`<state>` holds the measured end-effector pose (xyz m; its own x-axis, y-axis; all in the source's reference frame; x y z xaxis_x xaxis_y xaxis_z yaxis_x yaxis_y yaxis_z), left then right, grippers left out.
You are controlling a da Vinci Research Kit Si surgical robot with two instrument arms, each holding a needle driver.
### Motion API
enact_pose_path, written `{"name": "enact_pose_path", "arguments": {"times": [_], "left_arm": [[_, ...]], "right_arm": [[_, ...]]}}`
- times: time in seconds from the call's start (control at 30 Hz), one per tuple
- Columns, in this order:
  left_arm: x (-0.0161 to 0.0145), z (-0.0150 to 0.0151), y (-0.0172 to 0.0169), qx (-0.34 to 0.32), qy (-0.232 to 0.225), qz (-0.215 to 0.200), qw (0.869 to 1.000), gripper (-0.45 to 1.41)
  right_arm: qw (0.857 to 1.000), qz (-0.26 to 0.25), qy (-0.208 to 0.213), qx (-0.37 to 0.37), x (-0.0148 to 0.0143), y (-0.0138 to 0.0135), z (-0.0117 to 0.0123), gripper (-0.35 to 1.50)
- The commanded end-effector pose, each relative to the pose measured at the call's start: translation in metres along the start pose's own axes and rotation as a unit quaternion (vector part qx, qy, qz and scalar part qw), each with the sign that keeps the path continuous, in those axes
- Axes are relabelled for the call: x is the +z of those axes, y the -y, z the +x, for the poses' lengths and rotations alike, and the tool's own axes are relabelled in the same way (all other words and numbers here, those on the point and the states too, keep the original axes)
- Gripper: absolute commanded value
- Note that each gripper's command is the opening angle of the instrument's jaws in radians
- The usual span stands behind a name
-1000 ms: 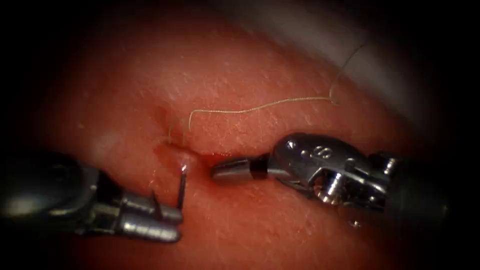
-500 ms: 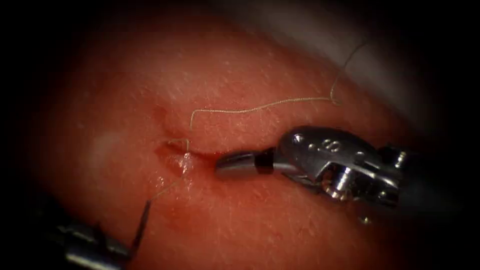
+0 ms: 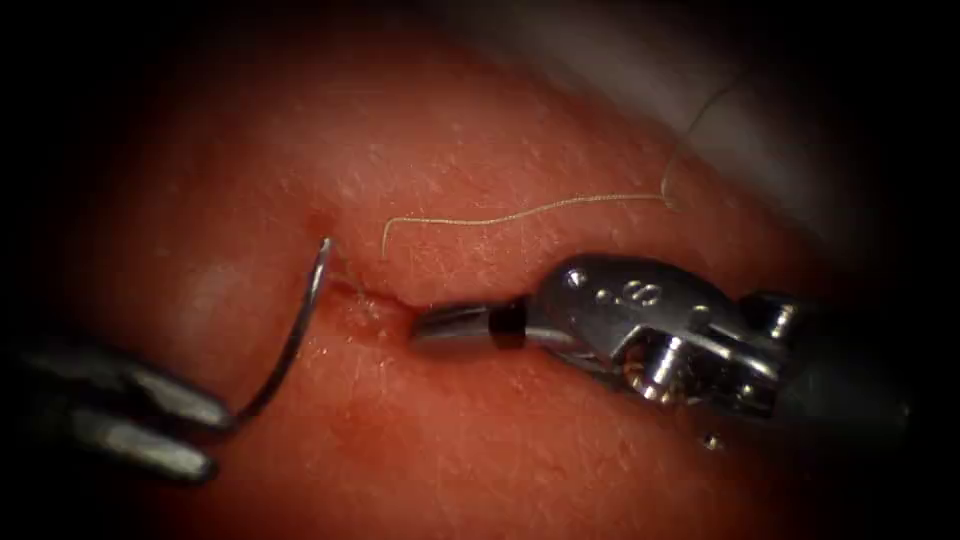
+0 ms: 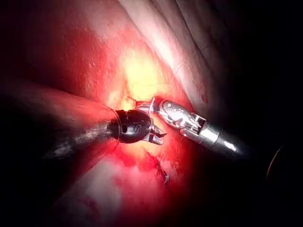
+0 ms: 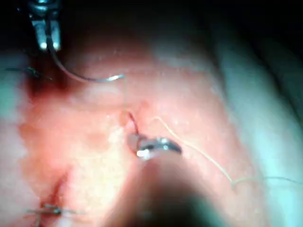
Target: Wound Closure
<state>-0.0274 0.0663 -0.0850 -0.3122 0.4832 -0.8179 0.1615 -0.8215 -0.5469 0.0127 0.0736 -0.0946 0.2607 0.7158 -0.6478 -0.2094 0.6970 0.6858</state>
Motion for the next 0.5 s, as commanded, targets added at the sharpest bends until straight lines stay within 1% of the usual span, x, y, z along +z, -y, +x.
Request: {"name": "enact_pose_path", "arguments": {"times": [0.03,0.23,0.27,0.33,0.37,0.5], "left_arm": [[0.0001,0.0004,0.0005,0.02,0.002,0.014,1.0,-0.35],[-0.0017,0.0029,0.0014,0.051,-0.006,0.056,0.997,-0.35],[-0.0023,0.0036,0.0016,0.057,-0.01,0.069,0.996,-0.35],[-0.0027,0.0041,0.0017,0.063,-0.015,0.078,0.995,-0.35],[-0.003,0.0045,0.0017,0.069,-0.016,0.083,0.994,-0.35],[-0.0032,0.005,0.0017,0.079,-0.015,0.096,0.992,-0.35]], "right_arm": [[1.0,-0.002,0.003,-0.007,0.0012,-0.0007,-0.0011,-0.35],[1.0,-0.003,0.005,-0.008,0.0012,-0.0008,-0.0012,-0.35],[1.0,-0.004,0.006,-0.009,0.0012,-0.0008,-0.0013,-0.35],[1.0,-0.004,0.006,-0.008,0.0012,-0.0008,-0.0012,-0.35],[1.0,-0.004,0.006,-0.008,0.0012,-0.0008,-0.0012,-0.3],[1.0,-0.007,0.006,-0.003,0.0008,-0.0008,-0.0002,0.49]]}}
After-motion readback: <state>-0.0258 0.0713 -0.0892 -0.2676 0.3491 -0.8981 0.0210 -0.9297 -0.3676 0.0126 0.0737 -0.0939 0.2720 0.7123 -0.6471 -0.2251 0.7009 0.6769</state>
